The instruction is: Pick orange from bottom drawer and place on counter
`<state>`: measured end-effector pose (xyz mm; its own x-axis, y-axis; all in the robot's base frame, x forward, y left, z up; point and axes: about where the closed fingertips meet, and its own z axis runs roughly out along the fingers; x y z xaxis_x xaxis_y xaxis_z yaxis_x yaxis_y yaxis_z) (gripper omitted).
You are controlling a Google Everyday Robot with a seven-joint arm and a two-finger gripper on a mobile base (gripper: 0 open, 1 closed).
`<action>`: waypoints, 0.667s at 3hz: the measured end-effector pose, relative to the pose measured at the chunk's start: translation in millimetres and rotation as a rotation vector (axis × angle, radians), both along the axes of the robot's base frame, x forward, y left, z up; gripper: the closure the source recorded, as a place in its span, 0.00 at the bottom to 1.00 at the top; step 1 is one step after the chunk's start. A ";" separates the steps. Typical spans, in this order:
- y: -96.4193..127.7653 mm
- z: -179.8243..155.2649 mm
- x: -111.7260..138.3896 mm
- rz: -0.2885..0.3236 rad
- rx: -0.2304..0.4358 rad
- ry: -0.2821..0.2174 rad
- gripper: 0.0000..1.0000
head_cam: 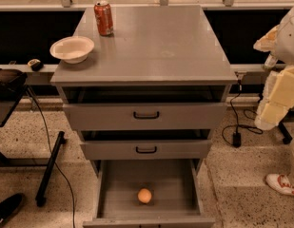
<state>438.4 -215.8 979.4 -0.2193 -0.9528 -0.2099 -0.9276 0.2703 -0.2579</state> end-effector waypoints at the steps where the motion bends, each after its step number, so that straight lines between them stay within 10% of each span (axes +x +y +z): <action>1: -1.7 -0.1 0.1 -0.005 0.005 -0.010 0.00; 2: -26.7 -37.1 -7.4 -0.021 0.042 0.021 0.00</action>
Offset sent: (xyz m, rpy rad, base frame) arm -0.0271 -0.0761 -0.1103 0.0989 0.1016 -0.0532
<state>431.0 -242.5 942.3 -0.2438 -0.9384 -0.2450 -0.9267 0.2999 -0.2263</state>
